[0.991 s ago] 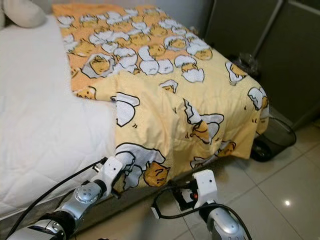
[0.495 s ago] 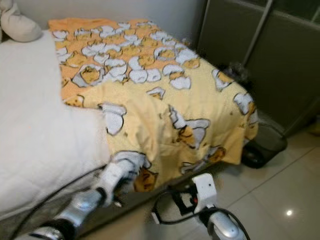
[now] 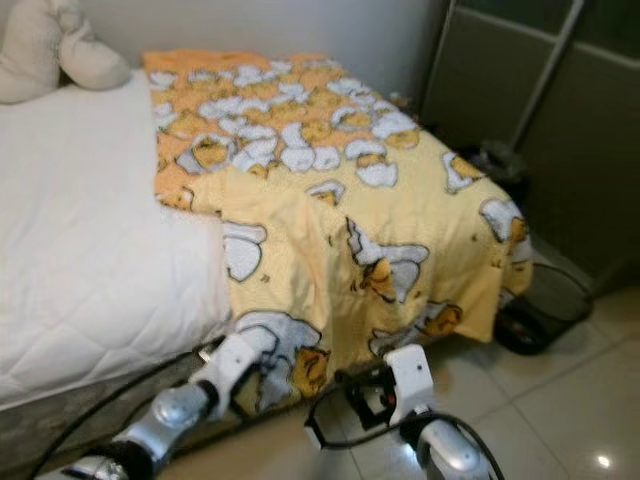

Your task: Clean up the room

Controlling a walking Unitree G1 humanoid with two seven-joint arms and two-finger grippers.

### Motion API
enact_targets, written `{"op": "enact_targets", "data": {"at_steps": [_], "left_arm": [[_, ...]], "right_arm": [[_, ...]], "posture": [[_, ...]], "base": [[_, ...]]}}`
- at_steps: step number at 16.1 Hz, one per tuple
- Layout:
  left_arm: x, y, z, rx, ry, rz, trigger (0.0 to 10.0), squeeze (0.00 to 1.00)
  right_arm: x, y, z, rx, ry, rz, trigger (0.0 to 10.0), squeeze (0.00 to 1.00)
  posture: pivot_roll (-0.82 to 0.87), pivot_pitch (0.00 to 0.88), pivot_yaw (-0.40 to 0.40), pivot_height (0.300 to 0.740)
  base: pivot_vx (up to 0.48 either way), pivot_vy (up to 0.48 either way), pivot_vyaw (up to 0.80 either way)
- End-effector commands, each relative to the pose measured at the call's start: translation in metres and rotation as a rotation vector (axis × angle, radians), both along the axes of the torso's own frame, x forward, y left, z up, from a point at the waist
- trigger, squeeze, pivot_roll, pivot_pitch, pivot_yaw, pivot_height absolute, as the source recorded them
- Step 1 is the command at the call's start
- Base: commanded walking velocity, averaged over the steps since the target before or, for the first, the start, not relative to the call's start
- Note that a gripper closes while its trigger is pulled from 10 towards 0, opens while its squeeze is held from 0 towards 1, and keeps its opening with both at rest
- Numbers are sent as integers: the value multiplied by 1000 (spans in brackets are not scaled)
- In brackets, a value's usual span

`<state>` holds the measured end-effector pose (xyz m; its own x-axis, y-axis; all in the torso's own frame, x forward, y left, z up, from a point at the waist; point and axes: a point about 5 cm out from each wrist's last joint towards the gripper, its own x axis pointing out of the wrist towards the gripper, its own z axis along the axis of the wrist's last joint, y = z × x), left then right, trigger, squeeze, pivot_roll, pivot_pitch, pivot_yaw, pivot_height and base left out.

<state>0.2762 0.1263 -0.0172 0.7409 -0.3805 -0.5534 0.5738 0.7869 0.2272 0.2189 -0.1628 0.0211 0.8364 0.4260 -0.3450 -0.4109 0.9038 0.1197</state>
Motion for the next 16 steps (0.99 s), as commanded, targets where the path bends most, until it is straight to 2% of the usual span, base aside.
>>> {"op": "enact_targets", "data": {"at_steps": [1,2,6,8,9,11,14,15,16], "left_arm": [[1,-1,0,-11,3,19,10000,0],[1,-1,0,-6,0,26,10000,0],[-4,-1,-4,-28,31,29,10000,0],[-11,-11,-9,32,59,-82,10000,0],[-21,-30,-14,15,123,-247,10000,0],[-28,-40,-16,-8,158,-334,10000,0],[-28,-40,-16,-8,158,-334,10000,0],[-32,-45,-17,-16,175,-382,10000,0],[-47,-69,-19,-90,297,-553,10000,0]], "right_arm": [[-2,-2,-2,-3,14,-1,10000,0],[-3,-2,-3,-1,20,2,10000,0],[-6,-3,-5,-2,32,11,10000,0],[-9,-4,-5,-1,48,43,10000,0],[-9,-6,-4,-6,52,61,10000,0],[-8,-7,-2,-7,47,67,10000,0],[-8,-7,-2,-7,47,67,10000,0],[-6,-8,0,-8,42,73,10000,0],[-4,-11,7,-16,40,127,10000,0]], "posture": [[-4,44,-15,735],[-3,45,-16,735],[-5,46,-17,735],[-7,47,-22,735],[-10,45,-24,735],[-12,44,-24,735],[-12,44,-24,735],[-14,43,-24,735],[-20,46,-24,735]], "base": [[0,0,0],[0,0,0],[-398,0,0],[0,0,0],[0,0,0],[0,0,0],[0,0,0],[0,0,0],[0,0,0]]}}
